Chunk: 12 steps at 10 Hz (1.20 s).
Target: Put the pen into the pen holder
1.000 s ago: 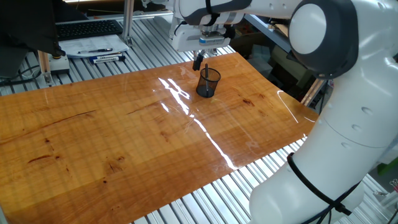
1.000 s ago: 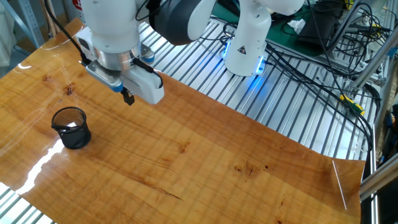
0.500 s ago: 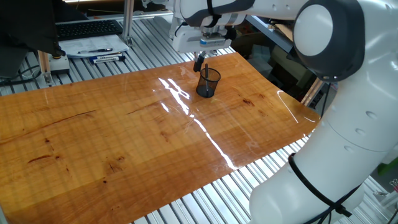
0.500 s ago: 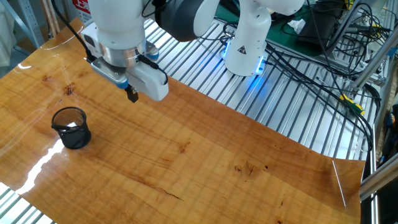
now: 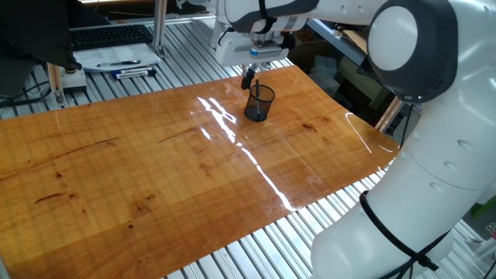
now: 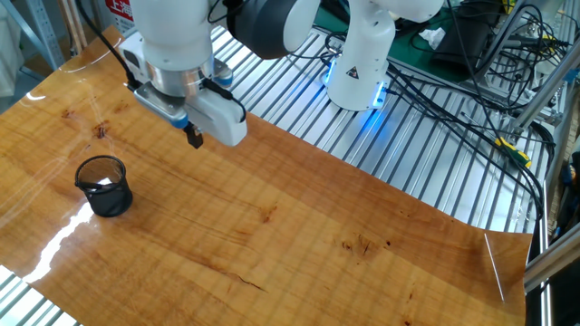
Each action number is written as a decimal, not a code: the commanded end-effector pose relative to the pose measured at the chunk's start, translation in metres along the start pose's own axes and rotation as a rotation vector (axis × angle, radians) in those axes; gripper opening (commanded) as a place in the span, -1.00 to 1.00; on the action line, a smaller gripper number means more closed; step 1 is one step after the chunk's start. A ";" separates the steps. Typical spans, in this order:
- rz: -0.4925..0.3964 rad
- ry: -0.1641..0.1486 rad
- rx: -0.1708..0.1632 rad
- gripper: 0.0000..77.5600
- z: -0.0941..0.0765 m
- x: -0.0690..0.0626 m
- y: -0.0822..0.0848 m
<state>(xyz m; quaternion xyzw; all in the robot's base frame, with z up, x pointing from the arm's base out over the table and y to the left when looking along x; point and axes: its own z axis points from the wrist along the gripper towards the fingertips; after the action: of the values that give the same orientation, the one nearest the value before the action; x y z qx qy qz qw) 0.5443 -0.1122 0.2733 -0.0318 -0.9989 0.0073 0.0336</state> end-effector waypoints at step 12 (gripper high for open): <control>0.041 -0.012 -0.041 -0.97 0.007 0.050 0.116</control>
<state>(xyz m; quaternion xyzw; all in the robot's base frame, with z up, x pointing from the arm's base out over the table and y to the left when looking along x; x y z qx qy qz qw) 0.5203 -0.0267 0.2694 -0.0499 -0.9981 0.0023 0.0366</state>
